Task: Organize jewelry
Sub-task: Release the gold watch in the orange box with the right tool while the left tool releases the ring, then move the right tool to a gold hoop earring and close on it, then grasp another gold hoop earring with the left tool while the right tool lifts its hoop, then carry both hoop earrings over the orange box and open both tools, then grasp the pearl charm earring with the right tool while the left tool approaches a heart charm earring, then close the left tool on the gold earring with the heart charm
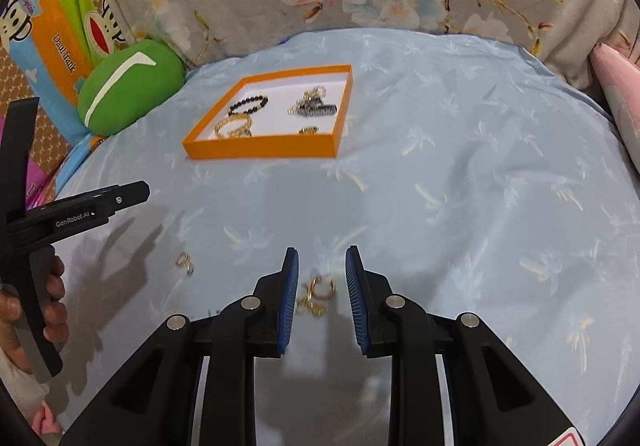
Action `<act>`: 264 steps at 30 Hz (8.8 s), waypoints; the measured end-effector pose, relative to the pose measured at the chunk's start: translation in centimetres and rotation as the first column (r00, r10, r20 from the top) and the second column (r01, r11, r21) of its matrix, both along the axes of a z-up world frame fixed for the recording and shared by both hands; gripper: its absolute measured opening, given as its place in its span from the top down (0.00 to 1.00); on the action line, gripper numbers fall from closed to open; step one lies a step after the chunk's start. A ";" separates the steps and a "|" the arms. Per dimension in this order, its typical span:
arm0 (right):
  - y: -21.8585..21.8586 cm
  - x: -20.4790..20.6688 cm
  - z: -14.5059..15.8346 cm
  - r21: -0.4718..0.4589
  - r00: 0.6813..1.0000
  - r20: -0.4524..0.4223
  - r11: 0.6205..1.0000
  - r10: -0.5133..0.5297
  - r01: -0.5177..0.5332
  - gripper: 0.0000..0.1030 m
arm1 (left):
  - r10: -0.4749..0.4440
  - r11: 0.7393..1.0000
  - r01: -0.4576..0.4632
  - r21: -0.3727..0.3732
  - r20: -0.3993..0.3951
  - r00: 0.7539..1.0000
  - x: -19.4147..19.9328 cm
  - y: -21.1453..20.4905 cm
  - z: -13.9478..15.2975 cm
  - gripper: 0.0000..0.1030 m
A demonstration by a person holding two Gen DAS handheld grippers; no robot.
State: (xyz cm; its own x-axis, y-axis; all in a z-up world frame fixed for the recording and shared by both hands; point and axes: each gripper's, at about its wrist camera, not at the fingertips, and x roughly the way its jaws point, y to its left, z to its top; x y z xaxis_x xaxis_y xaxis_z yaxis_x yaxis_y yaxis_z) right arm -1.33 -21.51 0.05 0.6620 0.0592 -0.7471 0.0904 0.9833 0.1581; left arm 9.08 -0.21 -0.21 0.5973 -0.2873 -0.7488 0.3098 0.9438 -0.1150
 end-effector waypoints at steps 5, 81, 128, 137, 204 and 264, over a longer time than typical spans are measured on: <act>0.3 -1.1 -1.3 0.014 1.000 -0.024 1.000 -0.013 0.013 0.77 | -0.027 0.999 0.028 0.015 -0.034 0.999 -2.8 -0.6 -1.5 0.42; -3.2 -0.9 -0.4 -0.001 0.988 0.010 0.988 -0.154 0.155 0.83 | -0.206 0.976 0.211 0.050 -0.099 0.974 -7.3 -8.8 -4.1 0.50; 1.2 18.8 2.9 0.018 0.994 0.108 0.999 0.033 -0.035 0.83 | -0.019 1.000 0.020 -0.008 0.090 0.996 11.7 -5.9 2.8 0.81; 0.9 23.7 0.2 0.009 0.998 0.064 1.000 0.029 -0.029 0.83 | -0.023 1.000 0.023 0.008 0.055 0.998 16.8 -8.2 0.1 0.81; 1.2 3.1 -3.1 0.055 0.998 -0.043 0.997 -0.052 0.055 0.93 | -0.053 0.999 0.052 -0.016 -0.079 0.995 -4.3 -1.7 -2.7 0.57; 0.5 2.3 0.1 0.068 0.993 0.042 0.992 -0.114 0.111 0.95 | -0.064 0.997 0.062 -0.038 -0.063 0.996 -3.0 -3.7 -1.5 0.97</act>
State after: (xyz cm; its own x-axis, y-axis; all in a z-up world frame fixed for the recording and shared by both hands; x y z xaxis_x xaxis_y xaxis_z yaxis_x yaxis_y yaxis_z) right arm 0.93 -21.00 0.13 0.7005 0.0300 -0.7130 0.1910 0.9548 0.2278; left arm 6.04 -3.87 -1.75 0.5287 -0.3504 -0.7731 0.3592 0.9176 -0.1703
